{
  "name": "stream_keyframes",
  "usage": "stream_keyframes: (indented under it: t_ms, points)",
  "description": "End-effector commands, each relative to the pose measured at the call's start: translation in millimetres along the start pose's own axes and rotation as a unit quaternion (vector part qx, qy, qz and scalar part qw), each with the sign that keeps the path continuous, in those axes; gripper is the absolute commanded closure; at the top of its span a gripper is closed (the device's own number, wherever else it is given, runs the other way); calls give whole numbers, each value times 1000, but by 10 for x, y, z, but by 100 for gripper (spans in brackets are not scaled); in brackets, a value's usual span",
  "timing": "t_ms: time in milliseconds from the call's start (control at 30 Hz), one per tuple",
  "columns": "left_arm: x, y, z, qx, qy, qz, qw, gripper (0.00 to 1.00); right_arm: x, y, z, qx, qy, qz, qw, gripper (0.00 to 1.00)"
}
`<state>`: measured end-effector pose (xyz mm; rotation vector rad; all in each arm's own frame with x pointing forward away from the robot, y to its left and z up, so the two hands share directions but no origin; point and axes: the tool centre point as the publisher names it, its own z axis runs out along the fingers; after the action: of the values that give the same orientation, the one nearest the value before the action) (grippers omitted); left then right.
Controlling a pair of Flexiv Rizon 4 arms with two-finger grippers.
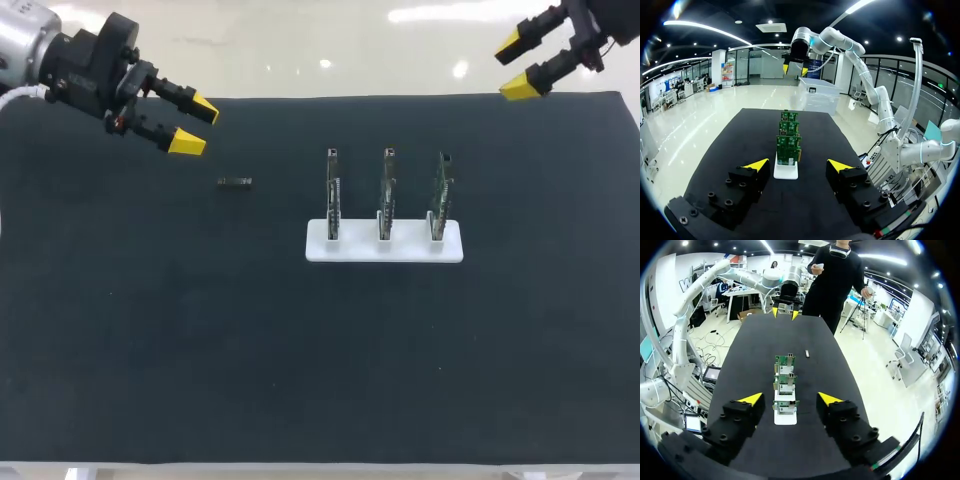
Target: Pick up the optical module with the left hand, and insert it into the network port with the right hand.
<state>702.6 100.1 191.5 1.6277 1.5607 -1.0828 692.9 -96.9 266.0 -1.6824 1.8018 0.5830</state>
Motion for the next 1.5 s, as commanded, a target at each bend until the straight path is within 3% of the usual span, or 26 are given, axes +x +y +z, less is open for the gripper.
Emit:
stream_keyframes:
  t_ms: [33, 133, 333, 467, 600, 700, 900, 1100, 1500]
  points:
    - [7, -5, -6, -13, 10, 8, 1000, 0, 0, 2, 4, 1, -1, 0, 1000, 0]
    - [83, -58, -86, -20, 50, 31, 998, 0, 0, 2, 4, 1, -1, 0, 1000, 0]
    - [252, 14, -206, -32, 150, 35, 988, 0, 0, 2, 4, 1, -1, 0, 1000, 0]
    - [362, 67, -314, -25, 181, 50, 982, 0, 0, 2, 4, 1, -1, 0, 1000, 0]
    - [528, 207, -332, -44, 237, 62, 968, 0, 0, 2, 4, 1, -1, 0, 1000, 0]
    - [653, 311, -315, -63, 289, 79, 952, 0, 0, 2, 4, 1, -1, 0, 1000, 0]
    - [895, 625, -259, -78, 354, 64, 930, 0, 0, 2, 4, 1, -1, 0, 1000, 0]
    - [1133, 917, -190, -87, 403, 43, 910, 0, 0, 2, 4, 1, -1, 0, 1000, 0]
    - [1404, 1305, -19, -70, 453, -12, 888, 0, 0, 2, 4, 1, -1, 0, 1000, 0]
